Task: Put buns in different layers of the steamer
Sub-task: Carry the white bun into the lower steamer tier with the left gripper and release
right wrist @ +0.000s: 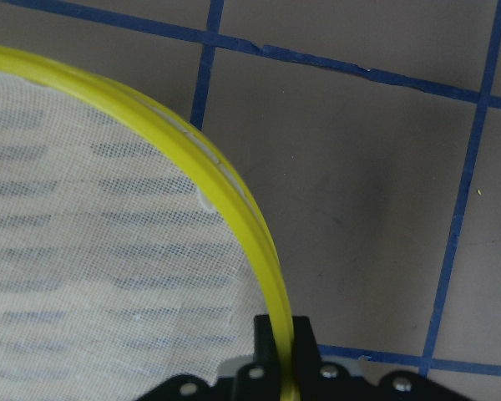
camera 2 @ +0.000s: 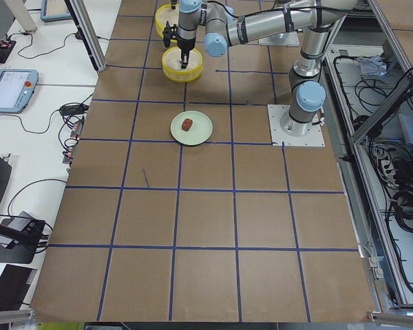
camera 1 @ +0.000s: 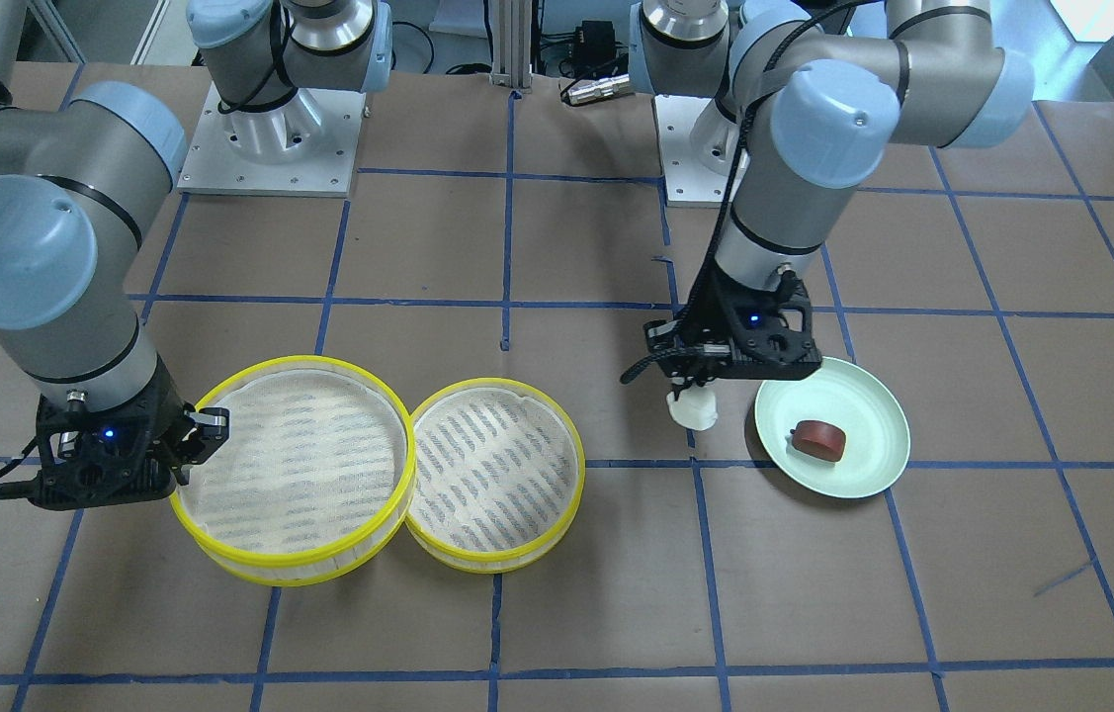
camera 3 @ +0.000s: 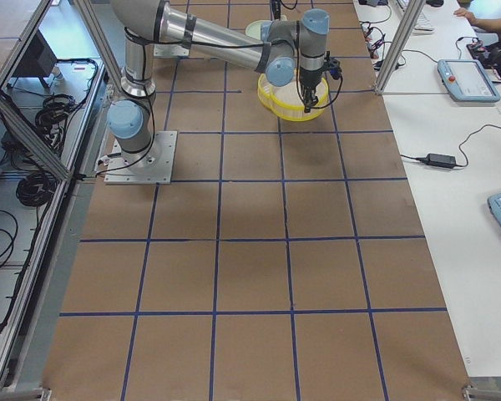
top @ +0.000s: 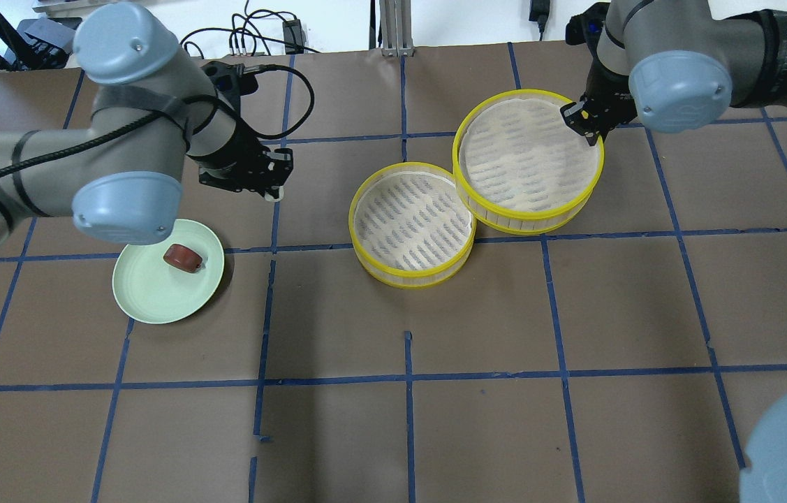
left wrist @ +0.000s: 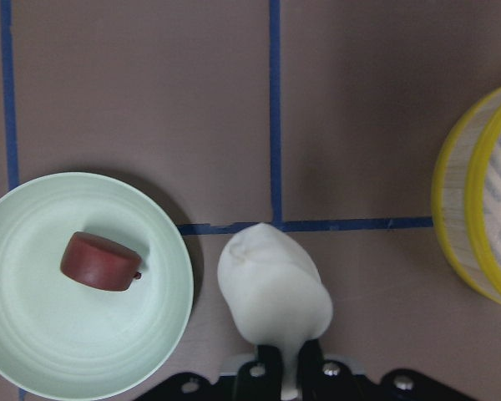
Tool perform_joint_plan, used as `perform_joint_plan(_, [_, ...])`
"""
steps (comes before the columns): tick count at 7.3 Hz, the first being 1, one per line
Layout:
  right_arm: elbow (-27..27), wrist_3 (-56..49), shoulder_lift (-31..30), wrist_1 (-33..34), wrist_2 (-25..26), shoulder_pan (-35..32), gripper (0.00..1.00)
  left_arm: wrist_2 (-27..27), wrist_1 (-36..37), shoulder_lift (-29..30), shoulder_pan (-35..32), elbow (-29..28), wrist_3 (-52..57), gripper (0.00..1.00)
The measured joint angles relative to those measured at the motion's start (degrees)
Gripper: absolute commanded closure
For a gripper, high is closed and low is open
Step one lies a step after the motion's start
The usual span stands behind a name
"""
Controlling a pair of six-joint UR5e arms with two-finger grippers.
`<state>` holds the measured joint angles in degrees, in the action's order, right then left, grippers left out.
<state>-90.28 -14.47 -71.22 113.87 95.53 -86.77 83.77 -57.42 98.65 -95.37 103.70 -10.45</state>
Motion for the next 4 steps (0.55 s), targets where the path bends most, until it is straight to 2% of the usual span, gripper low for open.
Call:
perform_joint_plan(1, [-0.06,-0.5,0.05,0.02,0.07,0.25,0.94,-0.55,4.91,2.37,-3.94,-0.09,-5.67,0.93])
perform_joint_plan(2, [-0.07,-0.68,0.04,0.02,0.11,0.33,0.94,-0.66,9.95,5.64,-7.92,-0.35,-12.13,0.17])
perform_joint_plan(4, [-0.06,-0.73,0.02,-0.3,0.1,0.37,0.94,-0.15,15.34,11.24,-13.39,-1.25,-21.02,0.0])
